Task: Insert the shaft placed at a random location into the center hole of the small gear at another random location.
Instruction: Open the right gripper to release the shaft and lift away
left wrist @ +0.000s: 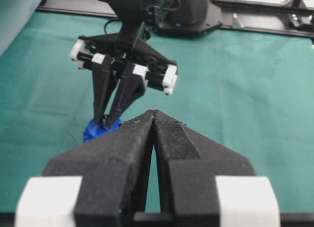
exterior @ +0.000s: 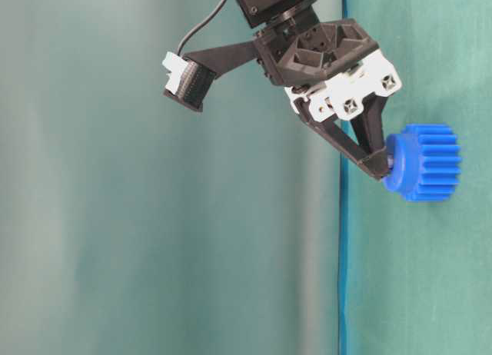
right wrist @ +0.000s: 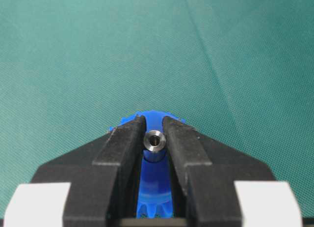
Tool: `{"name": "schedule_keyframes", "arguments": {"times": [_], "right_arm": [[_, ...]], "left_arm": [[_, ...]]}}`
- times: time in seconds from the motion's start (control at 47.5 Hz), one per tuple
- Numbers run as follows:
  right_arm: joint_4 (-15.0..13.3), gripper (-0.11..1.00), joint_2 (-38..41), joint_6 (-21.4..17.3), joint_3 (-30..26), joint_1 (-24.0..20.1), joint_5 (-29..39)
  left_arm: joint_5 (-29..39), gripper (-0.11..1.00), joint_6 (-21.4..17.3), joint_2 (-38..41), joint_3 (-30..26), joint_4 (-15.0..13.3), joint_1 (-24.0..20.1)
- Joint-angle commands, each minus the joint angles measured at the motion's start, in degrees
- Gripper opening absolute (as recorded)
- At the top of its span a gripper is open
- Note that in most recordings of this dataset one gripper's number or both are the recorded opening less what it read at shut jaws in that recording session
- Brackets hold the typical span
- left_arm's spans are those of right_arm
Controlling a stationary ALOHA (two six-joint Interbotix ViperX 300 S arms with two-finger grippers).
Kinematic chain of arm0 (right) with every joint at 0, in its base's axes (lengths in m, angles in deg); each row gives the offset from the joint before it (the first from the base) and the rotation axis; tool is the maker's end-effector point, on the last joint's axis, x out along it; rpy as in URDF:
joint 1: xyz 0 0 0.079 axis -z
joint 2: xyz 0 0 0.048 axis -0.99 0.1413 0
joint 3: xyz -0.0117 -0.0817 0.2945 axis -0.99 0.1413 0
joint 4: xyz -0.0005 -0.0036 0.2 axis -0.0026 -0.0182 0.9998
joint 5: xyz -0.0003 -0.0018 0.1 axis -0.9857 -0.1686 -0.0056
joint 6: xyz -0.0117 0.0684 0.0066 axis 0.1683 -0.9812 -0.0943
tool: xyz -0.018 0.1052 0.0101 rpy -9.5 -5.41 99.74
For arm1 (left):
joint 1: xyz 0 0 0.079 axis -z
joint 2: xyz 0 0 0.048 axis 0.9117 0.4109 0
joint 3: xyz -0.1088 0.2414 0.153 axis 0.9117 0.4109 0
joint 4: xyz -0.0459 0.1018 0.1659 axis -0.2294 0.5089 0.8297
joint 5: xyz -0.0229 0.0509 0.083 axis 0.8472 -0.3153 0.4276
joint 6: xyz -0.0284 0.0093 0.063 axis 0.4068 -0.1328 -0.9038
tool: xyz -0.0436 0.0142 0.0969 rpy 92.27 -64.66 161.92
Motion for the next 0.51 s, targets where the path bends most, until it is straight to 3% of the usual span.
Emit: {"name": "schedule_keyframes", "arguments": {"times": [0.0,0.253,0.484], "right_arm": [[0.09,0.14,-0.79,-0.09,-0.35,0.09,-0.35],[0.09,0.17,-0.79,-0.09,-0.35,0.09,-0.35],[0.18,0.74,-0.79,-0.09,-0.53,0.09,-0.35]], "left_arm": [[-0.26,0.0,0.09,0.35,-0.53,-0.09,-0.18],[-0.26,0.0,0.18,0.35,-0.53,-0.09,-0.18],[-0.26,0.0,0.18,0.35,-0.53,-0.09,-0.18]]}}
